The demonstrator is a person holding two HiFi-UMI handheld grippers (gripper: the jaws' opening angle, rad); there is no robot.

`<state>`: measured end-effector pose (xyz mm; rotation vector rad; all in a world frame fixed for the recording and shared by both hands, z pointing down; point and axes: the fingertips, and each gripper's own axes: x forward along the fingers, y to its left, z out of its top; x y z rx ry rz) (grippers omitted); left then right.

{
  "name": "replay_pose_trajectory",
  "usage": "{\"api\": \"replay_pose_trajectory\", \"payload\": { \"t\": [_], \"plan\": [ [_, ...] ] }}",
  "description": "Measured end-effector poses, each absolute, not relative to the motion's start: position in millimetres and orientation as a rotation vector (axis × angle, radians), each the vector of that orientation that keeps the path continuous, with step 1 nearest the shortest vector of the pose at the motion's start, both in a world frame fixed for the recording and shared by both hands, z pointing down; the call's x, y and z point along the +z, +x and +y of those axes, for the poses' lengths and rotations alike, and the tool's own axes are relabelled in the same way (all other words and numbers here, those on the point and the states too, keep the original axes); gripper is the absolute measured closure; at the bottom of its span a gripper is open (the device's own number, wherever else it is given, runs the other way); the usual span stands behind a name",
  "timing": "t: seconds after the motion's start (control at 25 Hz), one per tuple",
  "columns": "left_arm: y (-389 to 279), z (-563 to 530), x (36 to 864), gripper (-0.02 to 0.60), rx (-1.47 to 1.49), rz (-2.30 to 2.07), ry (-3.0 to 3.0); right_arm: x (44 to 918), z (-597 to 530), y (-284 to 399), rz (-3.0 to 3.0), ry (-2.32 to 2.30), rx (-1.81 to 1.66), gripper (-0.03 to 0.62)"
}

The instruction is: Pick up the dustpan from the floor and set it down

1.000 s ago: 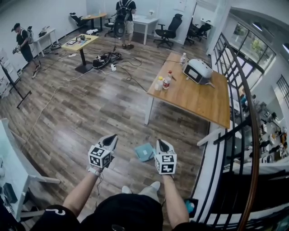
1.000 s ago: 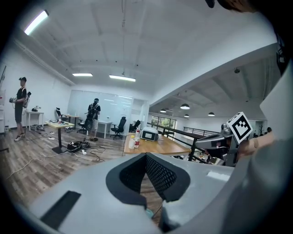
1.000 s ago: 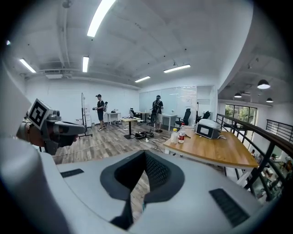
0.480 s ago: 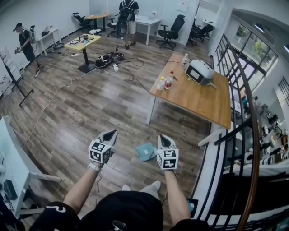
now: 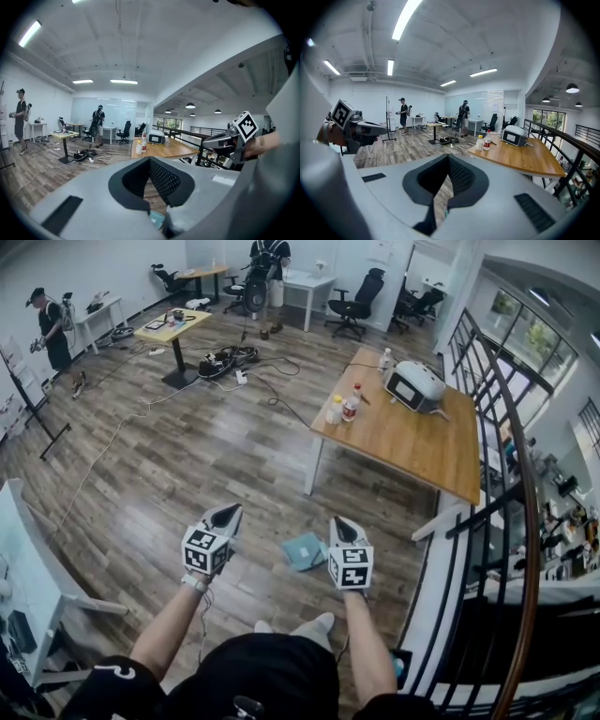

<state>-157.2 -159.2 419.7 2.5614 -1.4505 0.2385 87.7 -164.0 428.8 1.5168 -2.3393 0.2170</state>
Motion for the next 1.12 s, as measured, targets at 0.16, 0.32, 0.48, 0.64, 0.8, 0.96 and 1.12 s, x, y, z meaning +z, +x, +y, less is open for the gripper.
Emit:
{"api": "replay_pose_trajectory", "payload": {
  "t": [0.16, 0.32, 0.48, 0.64, 0.8, 0.96, 1.12],
  "plan": [
    [-155.9, -157.5, 418.5, 0.583, 0.235, -1.453, 2.560, 431.8, -163.3, 89.8, -2.339, 1.519, 0.211, 0.599],
    [-156.7, -154.7, 419.7, 0.583, 0.240, -1.451, 2.561, 432.2, -161.5, 88.4, -2.338, 1.517, 0.205, 0.599],
    [-157.3, -154.9, 419.1, 0.583, 0.237, -1.448, 2.562, 431.2, -160.6, 86.8, -2.334, 1.517, 0.205, 0.599],
    [-158.4, -154.4, 417.3, 0.583, 0.239, -1.446, 2.564, 429.9, -160.6, 85.0, -2.333, 1.516, 0.191, 0.599],
    [-158.0, -151.8, 418.7, 0.583, 0.240, -1.444, 2.566, 429.8, -158.6, 84.8, -2.335, 1.511, 0.183, 0.599],
    [-157.4, -150.1, 419.0, 0.583, 0.245, -1.445, 2.566, 433.1, -157.3, 86.4, -2.329, 1.511, 0.199, 0.599],
    [-156.8, -153.0, 418.3, 0.583, 0.241, -1.442, 2.565, 428.9, -159.8, 85.0, -2.337, 1.511, 0.184, 0.599]
  ]
}}
